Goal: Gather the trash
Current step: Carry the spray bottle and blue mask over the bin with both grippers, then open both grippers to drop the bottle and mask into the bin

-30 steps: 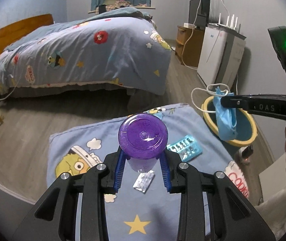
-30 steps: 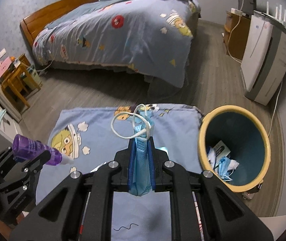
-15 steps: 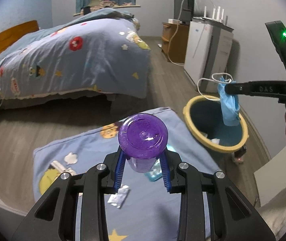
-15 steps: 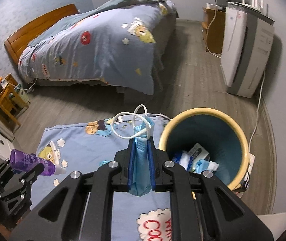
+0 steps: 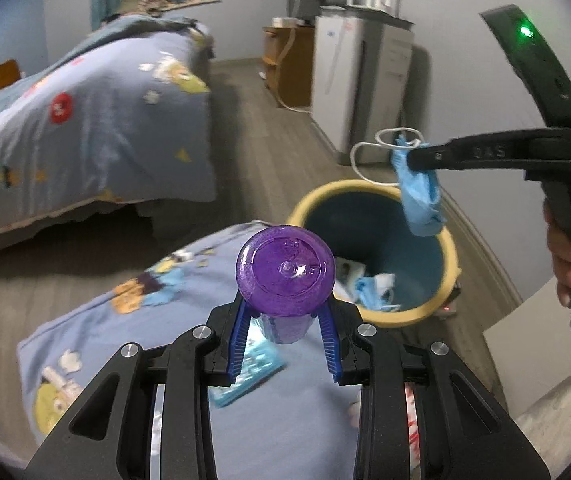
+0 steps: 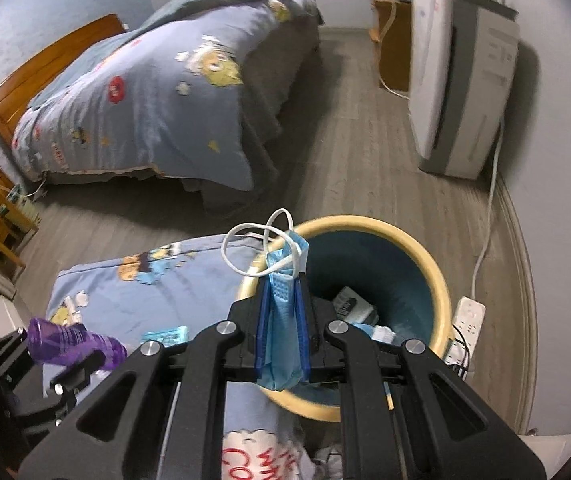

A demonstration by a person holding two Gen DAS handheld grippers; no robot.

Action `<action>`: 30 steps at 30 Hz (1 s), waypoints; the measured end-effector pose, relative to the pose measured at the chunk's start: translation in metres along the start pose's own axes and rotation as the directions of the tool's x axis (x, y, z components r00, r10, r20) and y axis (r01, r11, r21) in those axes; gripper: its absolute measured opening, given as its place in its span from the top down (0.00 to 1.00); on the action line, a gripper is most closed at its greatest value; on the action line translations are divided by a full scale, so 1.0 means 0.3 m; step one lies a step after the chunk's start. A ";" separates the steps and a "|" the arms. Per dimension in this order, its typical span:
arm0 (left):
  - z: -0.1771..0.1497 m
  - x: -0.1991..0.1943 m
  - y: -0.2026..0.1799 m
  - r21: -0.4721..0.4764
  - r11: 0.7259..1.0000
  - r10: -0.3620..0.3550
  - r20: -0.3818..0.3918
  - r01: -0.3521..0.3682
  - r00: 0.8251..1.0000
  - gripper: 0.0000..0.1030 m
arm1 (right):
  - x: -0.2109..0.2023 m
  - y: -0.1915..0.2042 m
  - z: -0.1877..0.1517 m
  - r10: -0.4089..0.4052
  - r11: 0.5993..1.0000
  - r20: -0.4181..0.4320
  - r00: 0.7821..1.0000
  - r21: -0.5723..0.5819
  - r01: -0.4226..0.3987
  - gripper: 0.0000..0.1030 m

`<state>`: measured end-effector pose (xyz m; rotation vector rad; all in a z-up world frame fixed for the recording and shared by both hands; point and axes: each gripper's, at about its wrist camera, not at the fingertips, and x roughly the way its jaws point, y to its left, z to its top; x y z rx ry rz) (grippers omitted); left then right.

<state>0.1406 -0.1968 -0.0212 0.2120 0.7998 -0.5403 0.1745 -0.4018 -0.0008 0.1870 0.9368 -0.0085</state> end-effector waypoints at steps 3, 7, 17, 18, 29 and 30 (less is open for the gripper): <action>0.021 0.063 -0.055 0.027 0.999 -0.027 -0.019 0.027 0.999 0.67 | 0.039 -0.056 0.001 -0.024 1.000 -0.021 1.000 0.016 0.024 0.88; 0.039 0.143 -0.117 0.074 0.996 -0.046 -0.045 0.049 0.998 0.67 | 0.105 -0.133 -0.002 -0.046 0.998 -0.053 0.998 0.042 0.048 0.88; 0.081 0.339 -0.219 0.131 0.985 -0.098 -0.112 0.112 0.989 0.67 | 0.238 -0.255 -0.023 -0.074 0.988 -0.143 0.987 0.126 0.092 0.88; 0.085 0.359 -0.229 0.137 0.983 -0.103 -0.116 0.119 0.988 0.67 | 0.248 -0.263 -0.027 -0.075 0.987 -0.152 0.986 0.130 0.095 0.88; 0.102 0.395 -0.224 0.102 0.984 -0.139 -0.092 0.148 0.986 0.42 | 0.270 -0.297 -0.031 -0.070 0.982 -0.155 0.986 0.165 0.095 0.63; 0.100 0.390 -0.215 0.096 0.985 -0.132 -0.093 0.141 0.987 0.42 | 0.270 -0.295 -0.030 -0.070 0.982 -0.154 0.986 0.165 0.095 0.56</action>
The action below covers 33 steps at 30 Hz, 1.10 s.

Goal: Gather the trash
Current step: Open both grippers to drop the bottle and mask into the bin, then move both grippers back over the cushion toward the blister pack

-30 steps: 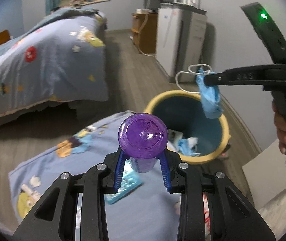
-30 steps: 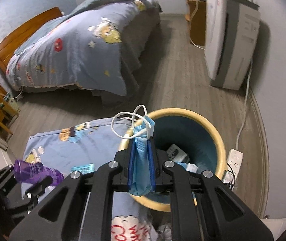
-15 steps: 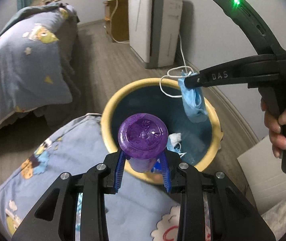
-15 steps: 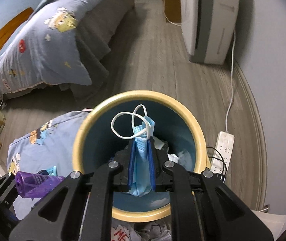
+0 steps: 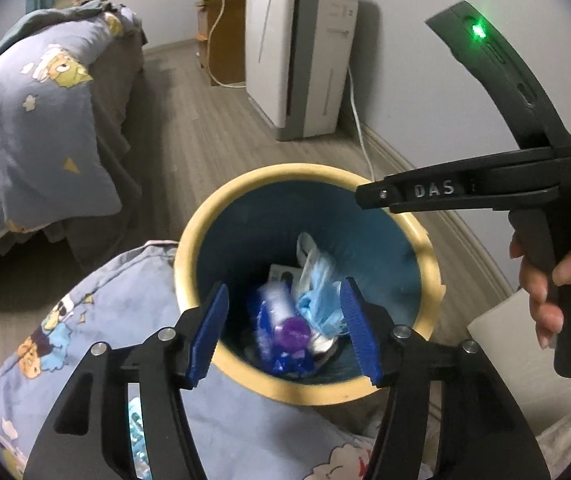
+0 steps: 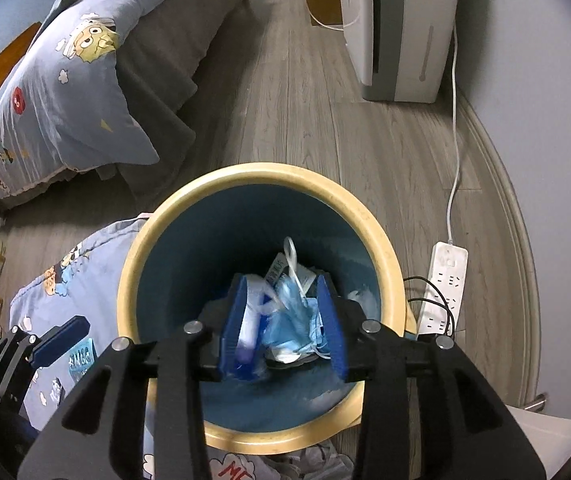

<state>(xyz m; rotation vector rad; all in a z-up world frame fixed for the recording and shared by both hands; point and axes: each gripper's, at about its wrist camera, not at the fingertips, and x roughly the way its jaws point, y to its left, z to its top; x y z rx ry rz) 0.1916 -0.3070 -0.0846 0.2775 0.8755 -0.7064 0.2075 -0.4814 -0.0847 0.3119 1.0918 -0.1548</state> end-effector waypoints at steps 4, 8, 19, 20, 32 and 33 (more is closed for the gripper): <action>-0.019 -0.046 0.025 -0.022 1.000 0.010 0.010 -0.010 1.000 0.26 | -0.015 0.030 -0.001 0.003 1.000 0.009 1.000 -0.023 -0.003 0.34; -0.057 -0.132 0.073 -0.053 0.998 0.044 0.038 -0.042 0.998 0.13 | -0.039 0.094 -0.007 -0.004 0.997 0.032 0.999 -0.076 0.007 0.15; -0.253 -0.332 0.327 -0.196 0.957 0.220 0.008 -0.214 0.976 0.09 | -0.069 0.373 -0.047 0.066 0.971 0.029 0.997 -0.231 -0.058 0.06; -0.278 -0.349 0.354 -0.208 0.950 0.238 -0.002 -0.233 0.971 0.09 | -0.068 0.396 -0.053 0.070 0.969 0.025 0.997 -0.240 -0.062 0.06; -0.540 -0.434 0.584 -0.301 0.878 0.358 -0.102 -0.372 0.928 0.09 | 0.002 0.648 -0.133 0.072 0.936 -0.066 0.995 -0.341 -0.091 0.06; -0.568 -0.432 0.591 -0.305 0.878 0.351 -0.115 -0.369 0.929 0.09 | 0.013 0.667 -0.141 0.067 0.932 -0.077 0.995 -0.351 -0.090 0.06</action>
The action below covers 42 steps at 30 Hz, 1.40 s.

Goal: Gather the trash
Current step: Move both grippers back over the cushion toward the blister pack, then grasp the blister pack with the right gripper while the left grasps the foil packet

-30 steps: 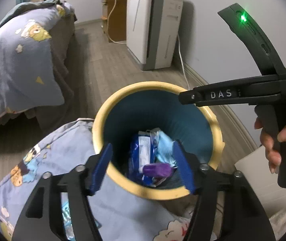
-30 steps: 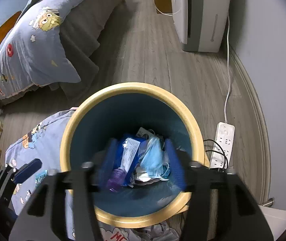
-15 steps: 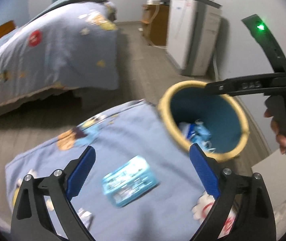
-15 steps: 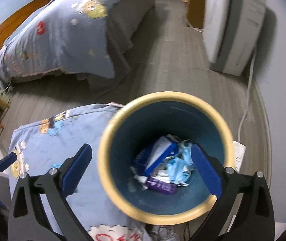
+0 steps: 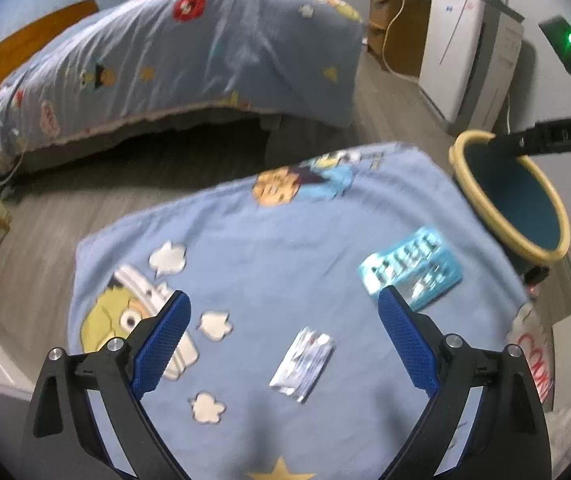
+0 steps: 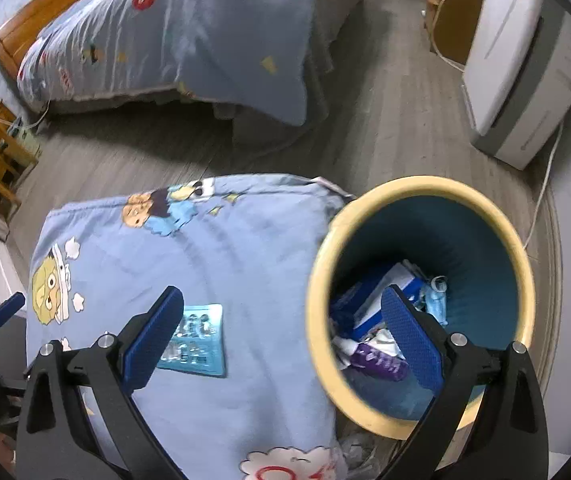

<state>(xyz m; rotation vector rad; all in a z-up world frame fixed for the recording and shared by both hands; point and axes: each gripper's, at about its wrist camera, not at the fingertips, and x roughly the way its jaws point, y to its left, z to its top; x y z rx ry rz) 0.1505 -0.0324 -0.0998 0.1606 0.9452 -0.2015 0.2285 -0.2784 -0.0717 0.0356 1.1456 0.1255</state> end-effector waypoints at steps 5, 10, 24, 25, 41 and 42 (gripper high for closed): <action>-0.081 0.050 0.016 0.035 0.999 -0.004 -0.051 0.006 0.999 0.09 | 0.084 0.112 -0.023 -0.011 0.996 -0.079 0.997 -0.085 0.004 0.06; -0.125 0.090 0.001 0.048 0.998 -0.030 -0.094 0.034 0.995 0.09 | 0.144 0.182 -0.056 -0.032 0.990 -0.138 0.990 -0.143 0.012 0.06; -0.169 0.160 -0.005 0.108 0.991 -0.058 -0.166 0.077 0.984 0.27 | 0.275 0.287 -0.095 0.045 0.995 -0.274 0.961 -0.072 -0.067 0.06; -0.171 0.165 -0.004 0.113 0.990 -0.059 -0.172 0.079 0.983 0.33 | 0.285 0.298 -0.099 0.041 0.995 -0.281 0.959 -0.074 -0.065 0.06; -0.185 0.185 0.067 0.104 0.989 -0.086 -0.198 0.108 0.977 0.71 | 0.408 0.430 -0.125 -0.086 0.988 -0.334 0.939 -0.148 0.038 0.05; -0.184 0.186 0.070 0.107 0.989 -0.083 -0.197 0.106 0.977 0.71 | 0.409 0.439 -0.126 -0.093 0.988 -0.331 0.939 -0.151 0.044 0.08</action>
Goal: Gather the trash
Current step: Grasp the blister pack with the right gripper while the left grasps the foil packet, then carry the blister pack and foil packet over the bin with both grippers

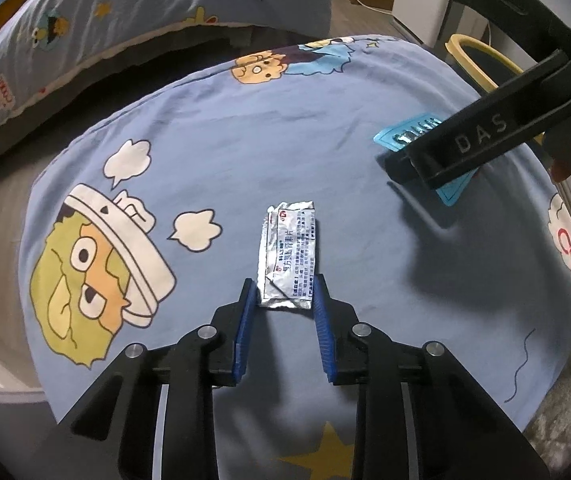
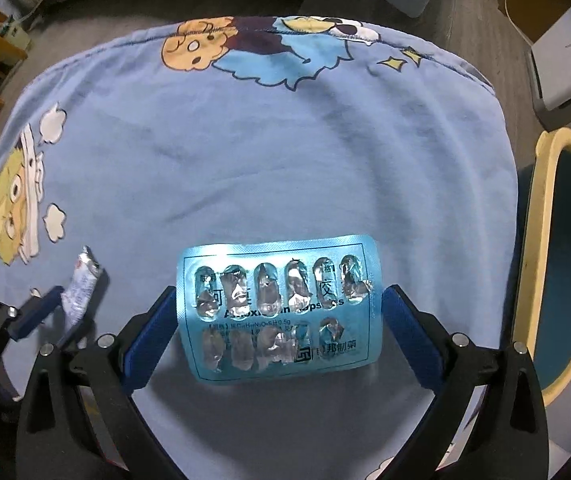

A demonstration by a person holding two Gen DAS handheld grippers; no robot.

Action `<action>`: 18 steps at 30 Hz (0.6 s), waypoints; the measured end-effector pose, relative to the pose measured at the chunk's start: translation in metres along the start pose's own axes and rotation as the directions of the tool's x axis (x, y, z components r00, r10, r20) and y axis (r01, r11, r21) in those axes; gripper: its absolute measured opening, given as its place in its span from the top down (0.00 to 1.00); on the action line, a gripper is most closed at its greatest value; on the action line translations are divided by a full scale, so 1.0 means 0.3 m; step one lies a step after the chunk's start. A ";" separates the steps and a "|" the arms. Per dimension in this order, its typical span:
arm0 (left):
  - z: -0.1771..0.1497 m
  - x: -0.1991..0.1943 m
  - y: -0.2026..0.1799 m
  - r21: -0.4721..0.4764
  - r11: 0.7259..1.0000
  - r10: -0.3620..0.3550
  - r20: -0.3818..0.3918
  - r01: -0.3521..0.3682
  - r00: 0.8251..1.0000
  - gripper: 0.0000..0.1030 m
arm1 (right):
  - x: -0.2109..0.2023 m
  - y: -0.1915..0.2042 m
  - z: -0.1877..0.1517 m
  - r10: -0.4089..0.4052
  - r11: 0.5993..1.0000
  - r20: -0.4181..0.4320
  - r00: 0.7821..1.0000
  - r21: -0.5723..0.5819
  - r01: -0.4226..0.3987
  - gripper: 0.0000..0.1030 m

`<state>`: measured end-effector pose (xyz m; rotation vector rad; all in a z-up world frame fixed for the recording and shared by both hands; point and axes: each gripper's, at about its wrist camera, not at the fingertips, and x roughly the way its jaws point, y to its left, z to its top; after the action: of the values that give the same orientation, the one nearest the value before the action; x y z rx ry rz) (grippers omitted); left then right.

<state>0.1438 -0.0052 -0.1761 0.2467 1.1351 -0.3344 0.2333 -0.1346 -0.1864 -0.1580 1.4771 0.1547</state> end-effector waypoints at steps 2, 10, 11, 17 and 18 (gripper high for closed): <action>0.000 -0.005 0.002 0.004 1.000 0.004 0.005 -0.004 1.000 0.71 | -0.009 0.014 0.002 0.024 1.000 0.009 1.000 0.015 -0.024 0.08; 0.036 -0.039 -0.030 0.019 1.000 0.002 0.049 -0.003 0.999 0.75 | -0.104 -0.092 -0.014 0.094 0.992 0.072 0.993 0.079 -0.099 0.08; 0.041 -0.043 -0.038 0.023 1.000 0.002 0.053 -0.003 0.999 0.76 | -0.118 -0.109 -0.018 0.097 0.991 0.082 0.992 0.089 -0.104 0.08; 0.064 -0.066 -0.090 0.052 0.999 -0.004 0.073 0.000 0.997 0.79 | -0.213 -0.201 -0.060 0.105 0.982 0.143 0.984 0.139 -0.125 0.08; 0.066 -0.065 -0.096 0.055 0.999 -0.003 0.069 -0.001 0.998 0.79 | -0.221 -0.209 -0.058 0.109 0.981 0.150 0.983 0.146 -0.131 0.08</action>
<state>0.1422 -0.0363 -0.1509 0.2808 1.0586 -0.3724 0.2230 -0.1999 -0.1211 0.0682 1.3508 0.1450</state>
